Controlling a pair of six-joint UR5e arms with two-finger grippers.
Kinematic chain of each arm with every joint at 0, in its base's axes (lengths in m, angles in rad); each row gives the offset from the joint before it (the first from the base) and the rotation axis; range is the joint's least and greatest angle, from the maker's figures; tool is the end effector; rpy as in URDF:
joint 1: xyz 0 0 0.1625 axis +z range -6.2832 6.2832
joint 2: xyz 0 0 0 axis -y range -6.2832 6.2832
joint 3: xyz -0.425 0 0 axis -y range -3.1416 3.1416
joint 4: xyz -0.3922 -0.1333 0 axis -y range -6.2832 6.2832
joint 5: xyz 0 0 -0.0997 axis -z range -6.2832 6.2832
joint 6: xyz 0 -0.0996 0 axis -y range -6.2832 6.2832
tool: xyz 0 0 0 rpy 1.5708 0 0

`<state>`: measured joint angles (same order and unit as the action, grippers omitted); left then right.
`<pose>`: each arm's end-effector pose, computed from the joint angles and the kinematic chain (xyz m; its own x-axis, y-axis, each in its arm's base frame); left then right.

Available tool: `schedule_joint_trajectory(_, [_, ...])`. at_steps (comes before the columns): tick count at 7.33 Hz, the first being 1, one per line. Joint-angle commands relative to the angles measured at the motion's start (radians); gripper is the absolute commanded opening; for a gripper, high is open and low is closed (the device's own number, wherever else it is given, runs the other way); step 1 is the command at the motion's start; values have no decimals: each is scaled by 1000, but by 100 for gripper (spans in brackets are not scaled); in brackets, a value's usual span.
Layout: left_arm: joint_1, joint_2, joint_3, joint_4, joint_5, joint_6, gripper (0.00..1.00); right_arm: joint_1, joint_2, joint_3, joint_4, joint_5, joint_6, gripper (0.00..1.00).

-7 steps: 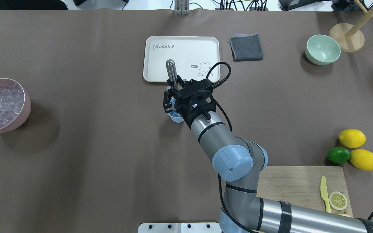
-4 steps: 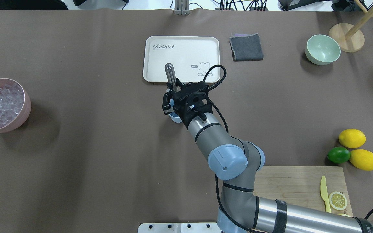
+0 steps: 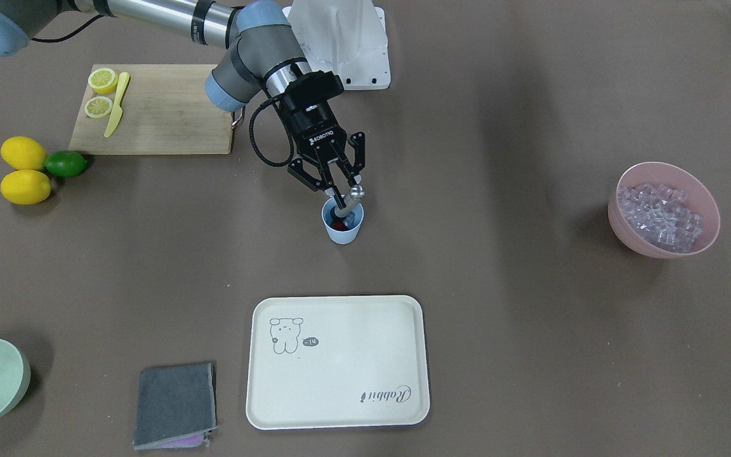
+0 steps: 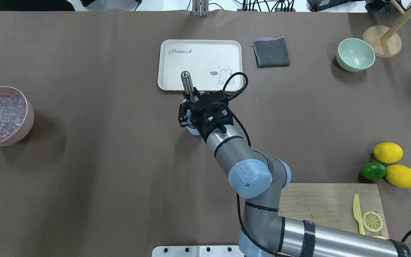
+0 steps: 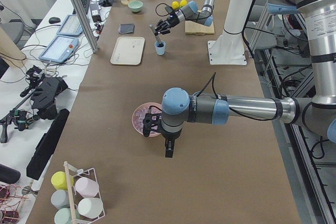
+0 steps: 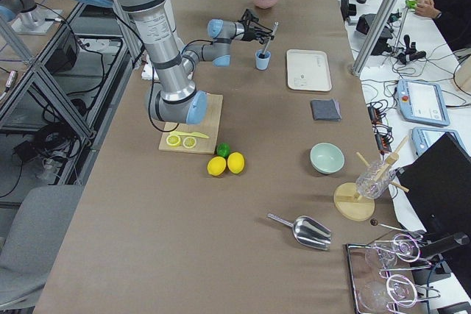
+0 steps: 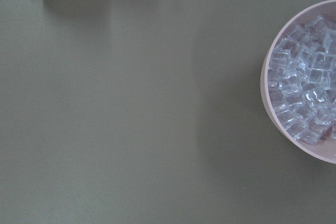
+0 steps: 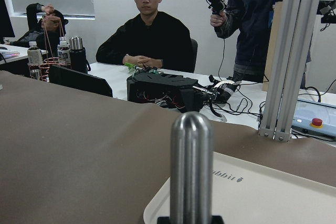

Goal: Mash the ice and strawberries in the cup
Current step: 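Lift the muddler out of the cup and carry it back with the right gripper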

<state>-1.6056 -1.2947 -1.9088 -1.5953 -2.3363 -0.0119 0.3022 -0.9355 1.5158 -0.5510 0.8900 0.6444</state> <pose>-0.0775 -0.3787 0.6101 0.7222 0.0228 -0.6913 0.0433 0.9960 0.0781 -0.5666 -0.3819 0.1876 0.6483 -0.4486 0.6152 -0.5221 0.3262 0.7880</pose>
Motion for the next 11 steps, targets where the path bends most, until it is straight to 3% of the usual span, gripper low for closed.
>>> schedule_joint_trajectory(1, [-1, 0, -1, 0, 0, 0, 98, 9, 1, 58, -4, 12, -8, 0])
schedule_joint_trajectory(4, [-10, 0, -7, 0, 2, 0, 98, 130, -51, 190, -48, 171, -6, 0])
schedule_joint_trajectory(6, [-22, 0, -1, 0, 2, 0, 98, 239, -126, 207, -122, 300, 96, 0])
schedule_joint_trajectory(8, [-25, -2, -1, -6, 6, -2, 98, 404, -204, 272, -374, 567, 184, 0])
schedule_joint_trajectory(10, [-51, -3, -10, -8, 6, -28, 98, 610, -223, 290, -666, 961, 184, 0])
schedule_joint_trajectory(11, [-53, -6, -12, -8, 6, -28, 98, 632, -273, 281, -708, 1024, 184, 0])
